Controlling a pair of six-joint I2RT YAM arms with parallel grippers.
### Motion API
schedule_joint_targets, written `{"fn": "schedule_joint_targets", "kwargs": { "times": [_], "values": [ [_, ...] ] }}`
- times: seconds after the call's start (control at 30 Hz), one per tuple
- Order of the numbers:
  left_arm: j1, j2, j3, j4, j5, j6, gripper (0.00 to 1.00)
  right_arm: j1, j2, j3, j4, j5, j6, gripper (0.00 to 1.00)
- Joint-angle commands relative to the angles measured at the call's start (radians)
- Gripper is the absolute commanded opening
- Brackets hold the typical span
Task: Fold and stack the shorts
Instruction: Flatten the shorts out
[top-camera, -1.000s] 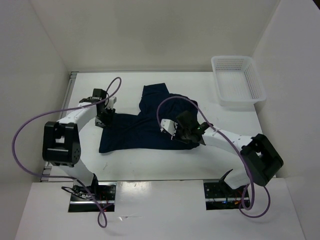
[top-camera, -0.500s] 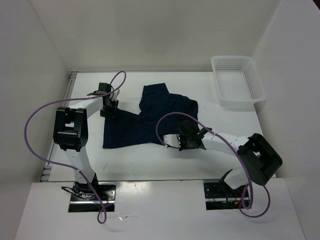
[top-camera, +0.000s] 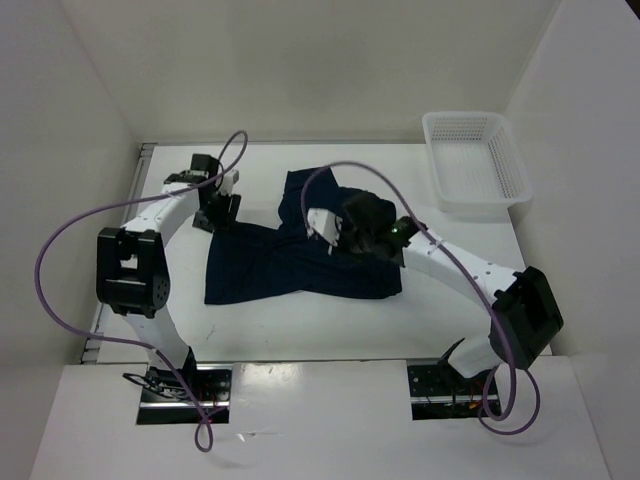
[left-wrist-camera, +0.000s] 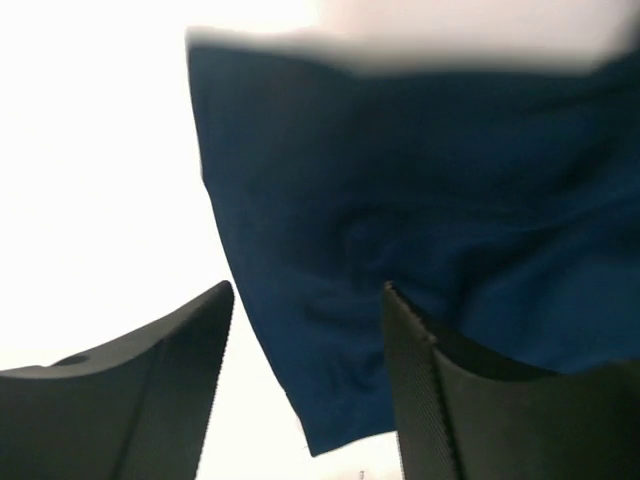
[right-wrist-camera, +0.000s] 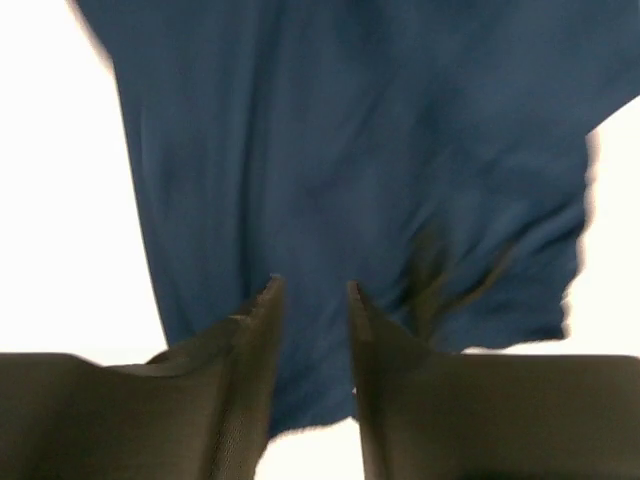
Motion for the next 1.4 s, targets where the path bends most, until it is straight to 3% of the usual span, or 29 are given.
{"fn": "schedule_joint_targets", "kwargs": {
  "times": [0.0,0.13,0.27,0.47,0.53,0.8,0.97,1.13,1.17,1.27,1.3,1.37],
  "values": [
    [-0.017,-0.075,0.197,-0.049,0.084,0.002,0.69,-0.019,-0.009,0.171,0.119,-0.151,0.294,0.42],
    [-0.038,0.09,0.456,0.048,0.21,0.002,0.72,-0.12,0.12,0.264,0.311,-0.122,0.539,0.46],
    [-0.06,0.363,0.693,0.094,0.274,0.002,0.75,-0.313,0.267,0.3,0.442,-0.03,0.762,0.48],
    [-0.113,0.663,1.053,0.132,0.294,0.002,0.77,-0.391,0.39,0.346,0.488,0.075,0.784,0.51],
    [-0.127,0.737,1.154,0.141,0.294,0.002,0.83,-0.391,0.41,0.346,0.5,0.128,0.805,0.54],
    [-0.165,0.877,1.224,0.126,0.273,0.002,0.9,-0.411,0.455,0.304,0.51,0.214,0.784,0.62],
    [-0.165,0.914,1.224,0.126,0.173,0.002,0.91,-0.421,0.487,0.286,0.548,0.32,0.759,0.63],
    [-0.175,0.948,1.233,0.126,0.155,0.002,0.73,-0.421,0.507,0.263,0.546,0.345,0.721,0.64],
    [-0.175,0.948,1.233,0.126,0.155,0.002,0.62,-0.421,0.507,0.249,0.546,0.345,0.721,0.65],
    [-0.184,0.939,1.224,0.117,0.143,0.002,0.43,-0.421,0.525,0.226,0.546,0.31,0.684,0.67],
    [-0.184,0.939,1.207,0.117,0.133,0.002,0.28,-0.421,0.525,0.226,0.536,0.294,0.675,0.68],
    [-0.184,0.91,1.184,0.106,0.121,0.002,0.14,-0.421,0.536,0.217,0.536,0.262,0.675,0.68]
  ]
}}
